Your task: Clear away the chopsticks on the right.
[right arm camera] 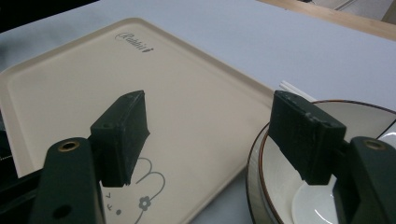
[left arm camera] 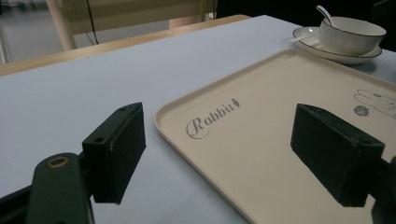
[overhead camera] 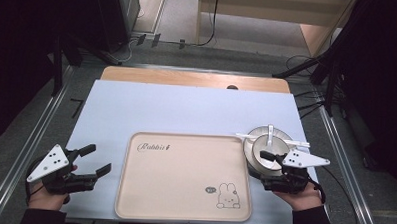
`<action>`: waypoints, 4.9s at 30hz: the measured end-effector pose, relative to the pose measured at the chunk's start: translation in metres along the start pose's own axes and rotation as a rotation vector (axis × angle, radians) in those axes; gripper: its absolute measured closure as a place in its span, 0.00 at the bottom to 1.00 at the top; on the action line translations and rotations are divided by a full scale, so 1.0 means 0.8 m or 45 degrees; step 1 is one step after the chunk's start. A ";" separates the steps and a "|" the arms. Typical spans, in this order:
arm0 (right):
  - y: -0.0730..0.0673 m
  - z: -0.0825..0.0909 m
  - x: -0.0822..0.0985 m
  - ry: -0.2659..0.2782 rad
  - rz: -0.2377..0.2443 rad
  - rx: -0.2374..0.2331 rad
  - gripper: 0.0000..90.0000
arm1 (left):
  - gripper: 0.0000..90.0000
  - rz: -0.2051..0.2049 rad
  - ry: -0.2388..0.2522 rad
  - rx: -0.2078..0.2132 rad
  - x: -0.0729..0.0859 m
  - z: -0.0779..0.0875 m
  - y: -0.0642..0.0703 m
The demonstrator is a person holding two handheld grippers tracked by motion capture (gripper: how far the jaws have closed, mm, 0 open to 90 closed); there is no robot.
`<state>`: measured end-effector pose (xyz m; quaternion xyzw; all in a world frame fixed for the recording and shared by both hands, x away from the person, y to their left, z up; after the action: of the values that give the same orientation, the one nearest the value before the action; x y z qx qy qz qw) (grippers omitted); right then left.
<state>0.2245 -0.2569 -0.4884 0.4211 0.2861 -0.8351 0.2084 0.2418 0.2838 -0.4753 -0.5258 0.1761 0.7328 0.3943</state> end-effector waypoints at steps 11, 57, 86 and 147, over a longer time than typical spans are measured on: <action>0.002 0.002 -0.002 0.010 -0.013 -0.004 0.32 | 0.20 0.006 0.008 -0.019 -0.003 0.001 0.002; 0.183 0.018 -0.021 -0.031 -0.332 0.372 1.00 | 0.20 0.004 -0.064 -0.039 0.000 -0.002 0.000; 0.190 0.026 0.013 -0.255 -0.381 0.333 1.00 | 0.20 0.004 -0.059 -0.010 0.000 -0.002 0.003; 0.160 0.057 -0.037 -0.128 -0.557 0.477 0.94 | 0.21 0.005 -0.054 -0.007 -0.001 0.000 0.003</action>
<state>0.2899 -0.3792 -0.4809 0.3385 0.2004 -0.9183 -0.0441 0.2404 0.2821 -0.4750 -0.5110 0.1668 0.7449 0.3953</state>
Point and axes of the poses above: each handheld gripper's, and its own axes: z roughly backward along the jaws, x roughly out of its underside, y roughly to its right, the point moved 3 cm from there along -z, roughly forward along the jaws, and after that the axes turned 12 degrees about -z, right-handed, at the moved point
